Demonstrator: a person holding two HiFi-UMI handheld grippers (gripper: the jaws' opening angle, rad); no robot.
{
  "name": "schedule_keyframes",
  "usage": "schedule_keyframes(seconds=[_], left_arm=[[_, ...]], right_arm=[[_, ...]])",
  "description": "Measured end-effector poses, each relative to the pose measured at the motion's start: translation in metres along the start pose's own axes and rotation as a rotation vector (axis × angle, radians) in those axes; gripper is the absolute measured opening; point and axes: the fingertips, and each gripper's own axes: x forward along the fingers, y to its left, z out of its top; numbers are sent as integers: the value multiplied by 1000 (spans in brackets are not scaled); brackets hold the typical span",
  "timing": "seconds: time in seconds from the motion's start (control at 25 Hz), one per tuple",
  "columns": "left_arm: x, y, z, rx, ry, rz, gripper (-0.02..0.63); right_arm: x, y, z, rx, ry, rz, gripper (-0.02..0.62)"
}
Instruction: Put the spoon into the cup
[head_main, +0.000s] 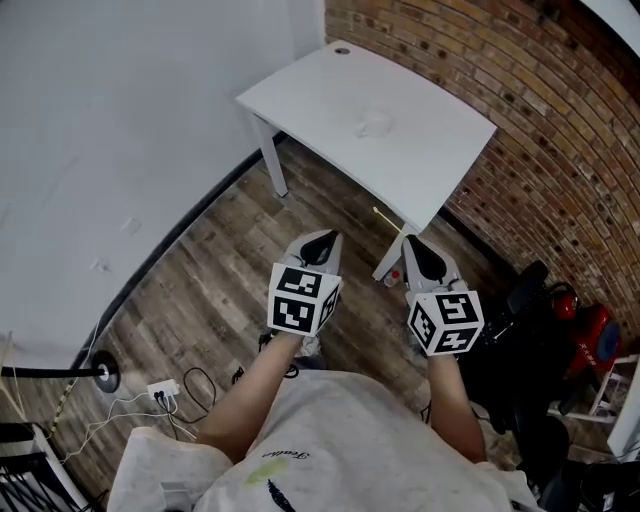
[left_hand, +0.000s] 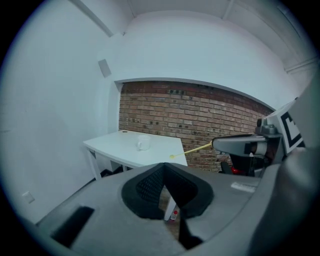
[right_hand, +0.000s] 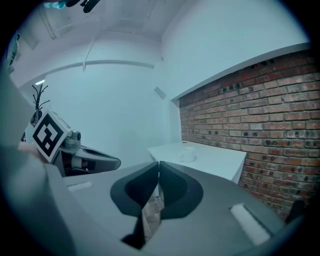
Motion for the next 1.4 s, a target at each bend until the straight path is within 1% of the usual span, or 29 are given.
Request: schedule_keyframes(seconds=[0.44,0.72,1.0,1.4], left_arm=[[27,85,25,-15,-6,-12,-8],[43,124,33,-26,-4,-35,-8],[57,144,37,-26,-2,-71,-8],[78,146,43,4,12,-103,-8]], right_arm=[[89,24,26,-13,13,8,15],[131,34,36,-24,25,-5,15],[150,30,43,-27,25,-50,15],[164,11,49,-19,13,-83,15]])
